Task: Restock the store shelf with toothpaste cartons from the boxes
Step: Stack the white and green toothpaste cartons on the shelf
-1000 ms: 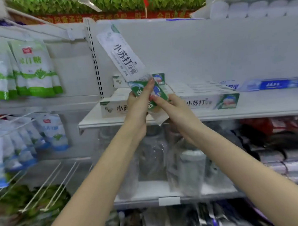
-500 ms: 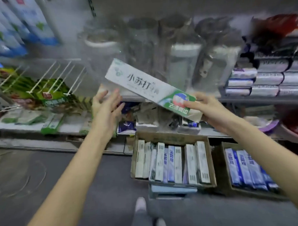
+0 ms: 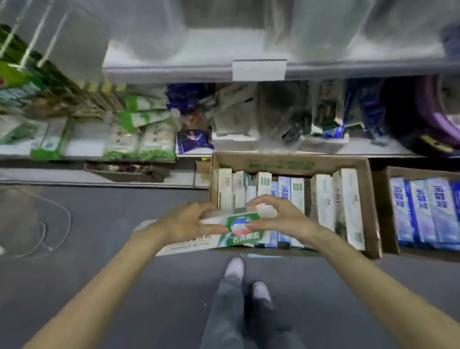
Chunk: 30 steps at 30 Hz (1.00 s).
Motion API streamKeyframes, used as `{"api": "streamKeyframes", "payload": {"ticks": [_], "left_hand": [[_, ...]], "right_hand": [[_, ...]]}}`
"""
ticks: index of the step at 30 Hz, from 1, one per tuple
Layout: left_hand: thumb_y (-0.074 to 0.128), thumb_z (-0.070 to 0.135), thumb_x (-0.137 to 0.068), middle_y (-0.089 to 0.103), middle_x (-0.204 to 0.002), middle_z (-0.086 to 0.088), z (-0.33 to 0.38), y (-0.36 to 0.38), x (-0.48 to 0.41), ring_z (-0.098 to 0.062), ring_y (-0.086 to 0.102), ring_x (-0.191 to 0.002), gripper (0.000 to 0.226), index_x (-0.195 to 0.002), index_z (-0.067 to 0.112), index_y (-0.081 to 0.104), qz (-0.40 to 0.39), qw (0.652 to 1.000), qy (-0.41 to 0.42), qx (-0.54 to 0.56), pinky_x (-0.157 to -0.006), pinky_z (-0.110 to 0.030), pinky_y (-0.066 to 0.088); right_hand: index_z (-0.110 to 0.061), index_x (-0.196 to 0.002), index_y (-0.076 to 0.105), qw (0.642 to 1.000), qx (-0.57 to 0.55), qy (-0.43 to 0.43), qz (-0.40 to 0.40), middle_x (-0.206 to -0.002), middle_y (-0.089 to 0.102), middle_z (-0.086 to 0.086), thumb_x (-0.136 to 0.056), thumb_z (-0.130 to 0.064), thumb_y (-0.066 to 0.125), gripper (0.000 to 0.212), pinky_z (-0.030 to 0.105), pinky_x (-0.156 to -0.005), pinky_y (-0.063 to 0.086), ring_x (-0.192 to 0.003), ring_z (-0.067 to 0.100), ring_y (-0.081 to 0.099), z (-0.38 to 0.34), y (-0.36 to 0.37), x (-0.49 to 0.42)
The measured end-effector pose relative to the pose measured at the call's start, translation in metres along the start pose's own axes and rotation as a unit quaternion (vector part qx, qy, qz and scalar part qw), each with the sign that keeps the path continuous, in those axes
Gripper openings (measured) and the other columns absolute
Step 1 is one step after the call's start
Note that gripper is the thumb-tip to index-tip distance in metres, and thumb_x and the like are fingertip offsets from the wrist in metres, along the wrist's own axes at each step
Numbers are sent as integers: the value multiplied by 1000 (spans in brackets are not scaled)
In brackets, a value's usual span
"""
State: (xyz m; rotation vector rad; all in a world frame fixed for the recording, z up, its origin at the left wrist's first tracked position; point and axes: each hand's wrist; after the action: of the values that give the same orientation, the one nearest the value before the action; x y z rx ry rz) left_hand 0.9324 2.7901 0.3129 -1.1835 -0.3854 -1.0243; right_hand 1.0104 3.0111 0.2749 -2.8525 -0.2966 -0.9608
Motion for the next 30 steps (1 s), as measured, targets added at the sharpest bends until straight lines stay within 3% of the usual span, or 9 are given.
{"api": "streamKeyframes", "payload": {"ticks": [3,5,8,12,16,19,24,27,30], "left_hand": [[51,85,-64,67,-109,8,-43,12,-25,-14,60,-93,69,-109,34,60,6,998,-3,57,-76,-27,48],[39,100,-45,69,-102,13,-75,18,-37,-9,64,-86,79,-97,44,58,36,995,-3,89,-70,-27,50],[35,104,-38,69,-87,22,-115,28,-49,-2,66,-75,78,-85,46,58,58,987,-22,145,-69,-31,56],[52,87,-47,71,-78,17,-140,41,-64,-6,66,-72,62,-85,39,65,71,975,-42,205,-69,-31,53],[61,85,-54,71,-75,16,-151,49,-73,-9,66,-69,60,-87,35,67,68,969,-42,233,-65,-28,51],[62,82,-58,72,-76,15,-156,54,-76,-9,67,-70,57,-88,34,68,69,962,-47,259,-64,-24,49],[56,82,-50,74,-83,6,-160,64,-79,-15,68,-75,62,-90,36,70,68,952,-51,295,-65,-26,49],[54,78,-52,74,-83,4,-156,66,-79,-14,68,-72,61,-92,34,69,65,948,-54,308,-62,-25,48],[62,77,-60,74,-83,3,-154,65,-78,-12,67,-69,56,-94,33,69,61,947,-50,311,-61,-26,49]], "right_hand": [[-27,-107,65,996,-74,26,36,-114,62,0,-83,-23,72,25,30,-83,55,-102,12,62,33,14,-39],[-18,-111,64,989,-97,33,108,-113,63,4,-91,-20,63,21,24,-73,55,-85,12,65,49,10,-67],[-16,-119,61,984,-19,40,174,-126,59,4,-94,-24,58,27,17,-61,52,-72,14,64,76,-7,-109],[-17,-132,53,980,119,49,154,-137,47,3,-96,-27,55,38,24,-64,52,-68,10,64,100,-9,-149],[-12,-139,45,967,210,19,144,-134,42,8,-98,-24,52,44,22,-77,51,-74,11,59,104,-3,-174],[-9,-142,41,950,276,35,141,-135,34,11,-99,-28,48,47,20,-91,36,-98,18,55,103,-1,-187],[-5,-127,52,946,263,41,184,-127,34,16,-97,-29,51,39,13,-89,28,-112,28,47,113,1,-192],[-10,-115,55,953,212,10,215,-123,40,12,-92,-30,61,31,21,-92,38,-107,22,49,116,2,-183],[-25,-91,47,972,86,1,219,-114,53,6,-90,-23,64,16,21,-68,48,-90,20,60,114,2,-167]]}}
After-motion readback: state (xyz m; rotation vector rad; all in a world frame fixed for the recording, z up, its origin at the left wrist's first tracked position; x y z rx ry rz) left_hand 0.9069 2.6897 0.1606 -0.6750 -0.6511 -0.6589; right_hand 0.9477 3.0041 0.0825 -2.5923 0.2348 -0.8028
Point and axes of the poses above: each hand's wrist, its own x-axis away from the middle knuckle, its own y-axis out of the palm, z = x × y
